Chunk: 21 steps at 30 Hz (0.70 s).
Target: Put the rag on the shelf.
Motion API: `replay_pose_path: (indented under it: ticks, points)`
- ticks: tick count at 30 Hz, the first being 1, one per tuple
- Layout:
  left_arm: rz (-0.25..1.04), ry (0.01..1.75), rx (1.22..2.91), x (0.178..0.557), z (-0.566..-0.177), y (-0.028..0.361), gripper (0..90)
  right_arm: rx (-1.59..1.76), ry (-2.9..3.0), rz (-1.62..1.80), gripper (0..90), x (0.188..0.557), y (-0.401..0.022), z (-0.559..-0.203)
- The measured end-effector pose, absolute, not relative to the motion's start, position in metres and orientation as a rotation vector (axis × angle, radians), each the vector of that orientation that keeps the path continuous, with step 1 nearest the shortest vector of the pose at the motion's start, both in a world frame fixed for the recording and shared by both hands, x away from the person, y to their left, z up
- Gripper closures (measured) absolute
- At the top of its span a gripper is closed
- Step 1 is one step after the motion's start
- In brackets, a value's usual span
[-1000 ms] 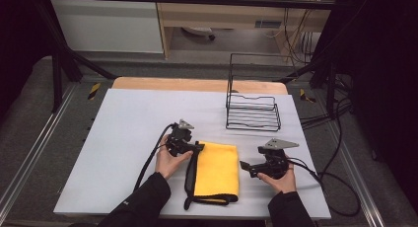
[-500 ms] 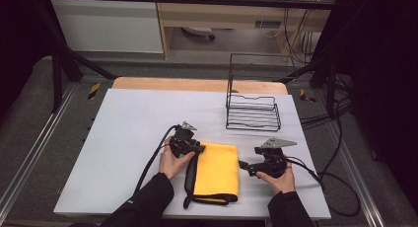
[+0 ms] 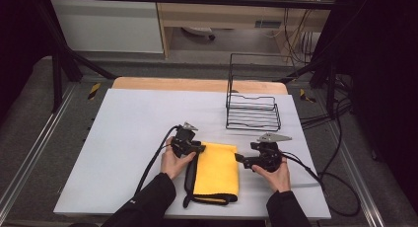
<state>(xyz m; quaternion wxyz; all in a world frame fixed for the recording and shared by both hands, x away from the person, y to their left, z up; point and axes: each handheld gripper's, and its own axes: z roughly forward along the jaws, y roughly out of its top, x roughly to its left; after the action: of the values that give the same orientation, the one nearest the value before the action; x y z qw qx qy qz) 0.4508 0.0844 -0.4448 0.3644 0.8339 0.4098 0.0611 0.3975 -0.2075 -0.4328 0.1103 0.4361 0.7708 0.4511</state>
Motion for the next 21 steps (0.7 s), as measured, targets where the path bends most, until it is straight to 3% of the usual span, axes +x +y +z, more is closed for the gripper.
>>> replay_pose_path:
  ticks: [5, 10, 15, 21]
  points:
    - [0.143, 1.055, 2.136, 0.453, -0.445, 0.085, 65.3, 1.307, 2.246, 1.284, 20.5, 0.407, -0.202, -0.434]
    - [0.173, 1.021, 2.156, 0.449, -0.445, 0.081, 72.8, 1.292, 2.248, 1.26, 37.2, 0.414, -0.193, -0.441]
    - [0.165, 1.008, 2.158, 0.45, -0.445, 0.083, 74.8, 1.334, 2.258, 1.233, 52.5, 0.419, -0.187, -0.448]
    - [0.157, 1.017, 2.155, 0.451, -0.445, 0.083, 75.1, 1.371, 2.302, 1.201, 59.4, 0.42, -0.184, -0.453]
